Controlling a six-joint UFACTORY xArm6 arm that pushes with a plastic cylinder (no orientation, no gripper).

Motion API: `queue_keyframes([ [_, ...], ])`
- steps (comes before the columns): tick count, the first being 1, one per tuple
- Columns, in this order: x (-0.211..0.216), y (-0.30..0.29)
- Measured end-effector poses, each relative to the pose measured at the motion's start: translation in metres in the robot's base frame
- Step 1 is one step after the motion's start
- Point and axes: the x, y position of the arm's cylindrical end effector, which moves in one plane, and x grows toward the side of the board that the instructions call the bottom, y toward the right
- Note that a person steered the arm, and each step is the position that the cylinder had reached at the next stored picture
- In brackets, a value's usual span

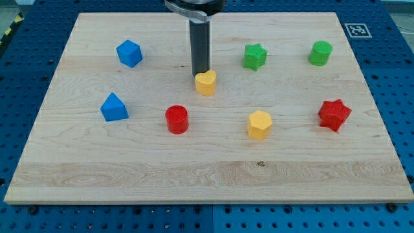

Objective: Push the green star diagonally on the top left side of the yellow heart

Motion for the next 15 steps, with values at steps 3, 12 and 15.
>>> queue_keyframes([
  [3,-0.014,0.163],
  [12,-0.053,0.044],
  [15,-0.104,0.048],
])
